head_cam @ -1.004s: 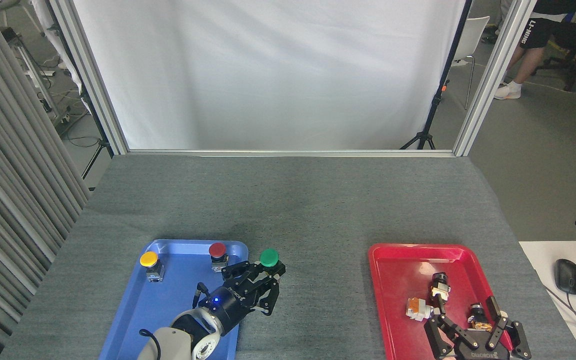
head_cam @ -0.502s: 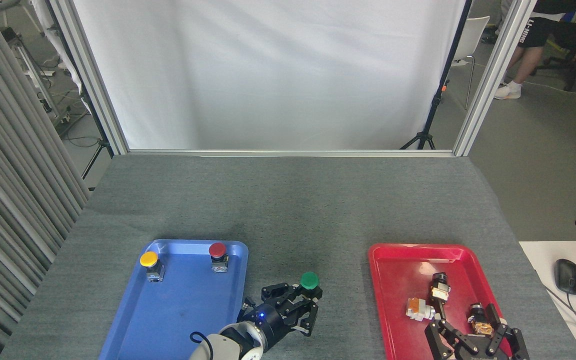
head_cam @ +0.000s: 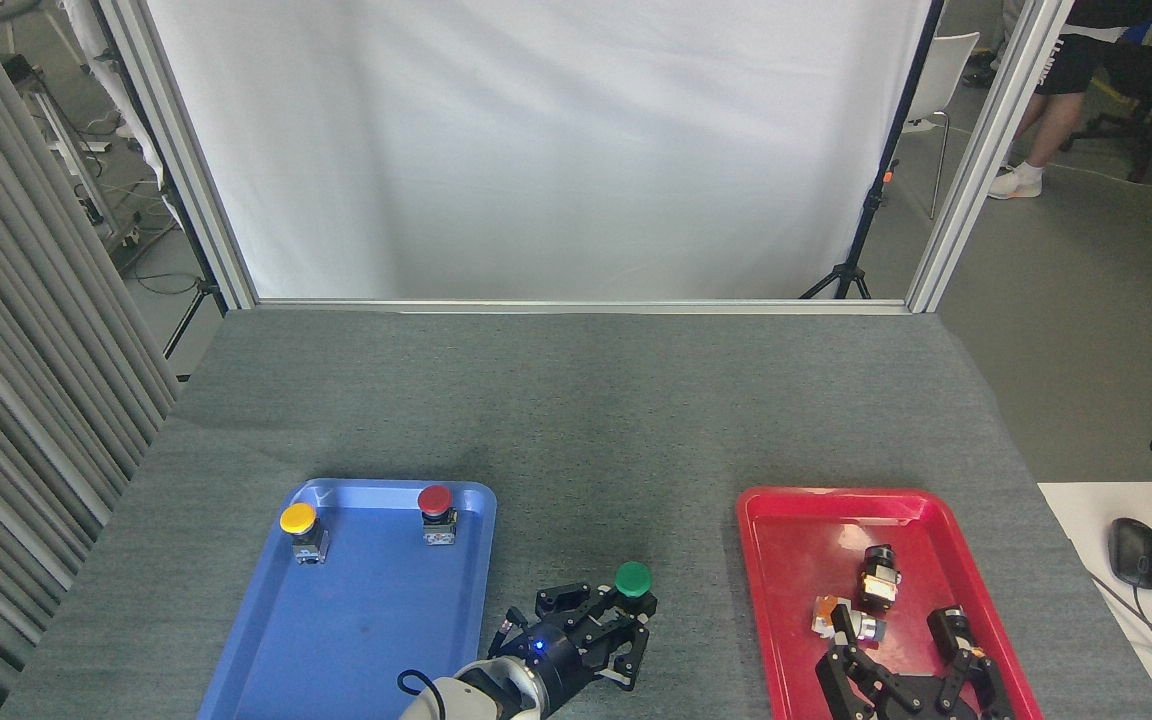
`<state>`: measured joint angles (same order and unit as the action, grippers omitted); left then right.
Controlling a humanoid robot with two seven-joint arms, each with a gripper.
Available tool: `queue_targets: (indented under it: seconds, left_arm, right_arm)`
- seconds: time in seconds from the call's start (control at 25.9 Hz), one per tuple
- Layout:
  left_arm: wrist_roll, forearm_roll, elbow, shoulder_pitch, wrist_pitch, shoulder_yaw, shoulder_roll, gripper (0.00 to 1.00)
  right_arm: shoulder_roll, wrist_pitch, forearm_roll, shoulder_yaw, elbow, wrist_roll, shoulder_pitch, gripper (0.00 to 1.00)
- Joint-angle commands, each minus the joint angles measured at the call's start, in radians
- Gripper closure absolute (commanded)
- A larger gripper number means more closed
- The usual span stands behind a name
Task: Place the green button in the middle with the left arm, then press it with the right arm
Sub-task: 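Carry the green button out of the tray toward the table middle, then release the green button on the table and open the left hand, then withdraw the left hand and move the right hand onto the green button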
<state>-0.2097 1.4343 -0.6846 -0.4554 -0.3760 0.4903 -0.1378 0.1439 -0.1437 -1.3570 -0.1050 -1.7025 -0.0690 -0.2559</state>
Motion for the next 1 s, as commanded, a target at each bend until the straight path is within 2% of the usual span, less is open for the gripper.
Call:
queue_targets:
  seconds: [0.0,0.12,0.15,0.23,0.39,0.46,0.54,0.62,0.69,0.85,0.97]
  left_arm:
    - [-0.016,0.000,0.007,0.000,0.008,0.014,0.000,0.64]
    - [-0.028,0.001,0.002,0.000,0.002,0.022,0.000,0.22]
    - [-0.030,0.001,0.002,0.000,0.003,0.031,0.000,0.01]
    - [-0.030,0.000,-0.007,0.000,-0.001,0.053,0.000,0.00]
    - [-0.027,0.000,-0.066,0.011,0.003,0.054,0.003,0.00]
    - [-0.022,0.001,-0.128,0.034,0.008,0.051,0.006,0.00]
    - [-0.019,0.001,-0.214,0.092,0.020,0.040,0.027,0.00]
    - [-0.017,0.001,-0.331,0.146,0.081,0.016,0.099,0.00]
    - [-0.020,0.000,-0.457,0.221,0.166,-0.013,0.162,0.00]
    - [-0.027,0.000,-0.653,0.348,0.289,-0.108,0.242,0.00]
    - [-0.025,-0.002,-0.713,0.422,0.299,-0.234,0.251,0.00]
  right_arm:
    - [0.009,0.018,-0.001,0.039,0.007,-0.002,0.004,0.01]
    - [-0.001,0.018,-0.001,0.051,0.020,-0.002,0.009,0.01]
    - [-0.010,0.019,-0.001,0.051,0.020,-0.002,0.009,0.01]
    - [-0.027,0.021,-0.002,0.054,0.018,0.009,0.006,0.01]
    - [-0.015,0.019,-0.004,0.060,0.024,0.011,0.006,0.16]
    - [-0.018,0.015,-0.005,0.064,0.035,0.011,0.009,0.42]
    - [-0.020,0.012,-0.011,0.080,0.033,0.012,0.009,0.78]
    - [-0.020,0.010,-0.027,0.100,0.041,0.020,0.014,0.92]
    - [-0.027,0.010,-0.037,0.145,0.093,0.035,0.060,1.00]
    - [-0.041,0.024,-0.073,0.222,0.133,0.041,0.104,1.00]
    - [-0.044,0.055,-0.088,0.271,0.190,0.048,0.152,1.00]
